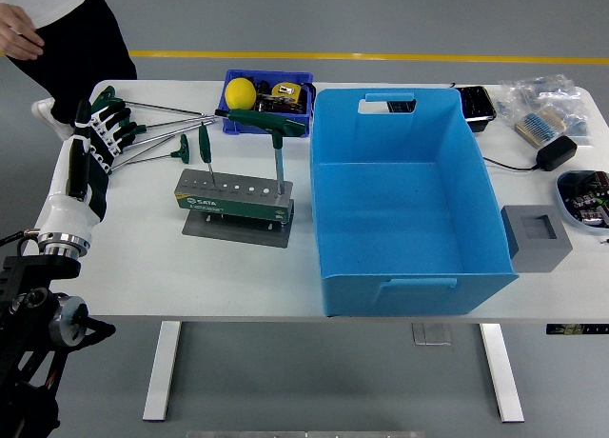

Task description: Lift tool from toolbox,place it in box,lift tool from toolbox,place it in box

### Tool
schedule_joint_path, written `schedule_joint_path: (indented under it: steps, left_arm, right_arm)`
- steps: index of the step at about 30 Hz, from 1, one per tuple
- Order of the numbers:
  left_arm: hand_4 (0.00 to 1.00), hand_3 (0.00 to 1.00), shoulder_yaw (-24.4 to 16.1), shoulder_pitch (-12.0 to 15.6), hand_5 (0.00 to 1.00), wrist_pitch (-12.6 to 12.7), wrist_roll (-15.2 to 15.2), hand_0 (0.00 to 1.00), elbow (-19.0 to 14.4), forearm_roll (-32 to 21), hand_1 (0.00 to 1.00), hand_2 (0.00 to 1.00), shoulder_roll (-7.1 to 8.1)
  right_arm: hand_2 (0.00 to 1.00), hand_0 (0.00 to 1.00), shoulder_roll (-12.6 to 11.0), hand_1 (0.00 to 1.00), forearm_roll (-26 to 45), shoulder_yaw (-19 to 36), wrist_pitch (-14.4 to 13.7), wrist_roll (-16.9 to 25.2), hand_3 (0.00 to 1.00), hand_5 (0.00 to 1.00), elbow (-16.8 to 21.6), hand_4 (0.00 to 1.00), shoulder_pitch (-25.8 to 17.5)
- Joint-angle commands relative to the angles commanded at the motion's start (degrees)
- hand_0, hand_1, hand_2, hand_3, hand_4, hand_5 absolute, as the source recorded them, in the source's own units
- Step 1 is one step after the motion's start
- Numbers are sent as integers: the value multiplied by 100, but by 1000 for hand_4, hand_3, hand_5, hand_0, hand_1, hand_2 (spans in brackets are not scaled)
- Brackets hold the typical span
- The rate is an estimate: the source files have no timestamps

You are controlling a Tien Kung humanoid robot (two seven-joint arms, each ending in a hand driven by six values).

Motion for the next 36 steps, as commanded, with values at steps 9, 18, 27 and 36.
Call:
schedule_joint_path:
  steps: [9,18,27,36]
  left_arm:
    - [998,865,201,-206,924,-11,22,847,-7,201,870,940,159]
    - [998,908,481,-547,874,139,87,894,-338,1709,922,982,468]
    - [998,993,1723,-1344,767,831,764,991,-838,3850,998,998,956]
    - [998,998,3709,-2790,738,480,2053,998,-284,5947,998,998,1018]
  right_arm:
    - [715,653,-1,640,-8,44,-1,-5,559,745,-7,805,-6]
    - [715,653,26,643,40,-33,2,-16,559,745,-7,805,-7]
    - [716,652,27,644,37,-14,9,-21,559,745,-7,806,8]
    - [716,652,19,645,59,-69,15,-29,560,744,-2,807,55]
